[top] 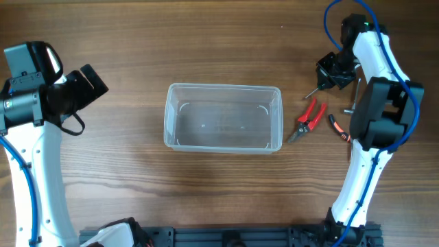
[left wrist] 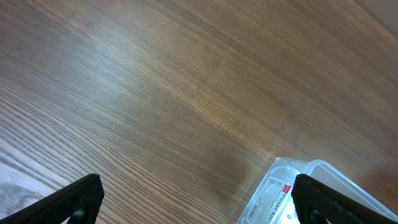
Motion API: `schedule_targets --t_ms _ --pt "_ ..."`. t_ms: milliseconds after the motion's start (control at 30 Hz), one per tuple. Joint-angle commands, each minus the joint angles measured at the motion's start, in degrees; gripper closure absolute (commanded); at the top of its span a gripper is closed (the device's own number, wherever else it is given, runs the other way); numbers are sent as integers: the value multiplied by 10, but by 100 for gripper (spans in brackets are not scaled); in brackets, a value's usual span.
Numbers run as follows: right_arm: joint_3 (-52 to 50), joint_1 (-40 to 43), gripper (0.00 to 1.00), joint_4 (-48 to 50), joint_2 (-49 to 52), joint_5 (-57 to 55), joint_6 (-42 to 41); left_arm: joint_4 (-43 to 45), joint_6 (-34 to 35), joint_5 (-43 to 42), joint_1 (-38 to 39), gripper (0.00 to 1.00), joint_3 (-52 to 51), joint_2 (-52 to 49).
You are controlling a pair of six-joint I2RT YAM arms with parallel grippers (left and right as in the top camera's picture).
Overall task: Pack container
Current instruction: 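Grasp the green-handled screwdriver with the right gripper, then carry the green screwdriver into the container and release it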
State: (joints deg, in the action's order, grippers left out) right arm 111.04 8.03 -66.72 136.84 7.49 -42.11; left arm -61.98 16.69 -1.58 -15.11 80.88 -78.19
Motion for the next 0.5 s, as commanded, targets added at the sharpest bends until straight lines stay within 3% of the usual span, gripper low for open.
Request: schedule_targets --t_ms 0,233,467 --pt "-7 -2 96 14 32 10 23 -1 5 -9 -1 0 5 -5" --pt "25 -5 96 33 -5 20 186 -1 5 -9 -1 0 5 -5" --pt "34 -57 96 44 -225 30 483 -1 5 -9 -1 0 5 -5"
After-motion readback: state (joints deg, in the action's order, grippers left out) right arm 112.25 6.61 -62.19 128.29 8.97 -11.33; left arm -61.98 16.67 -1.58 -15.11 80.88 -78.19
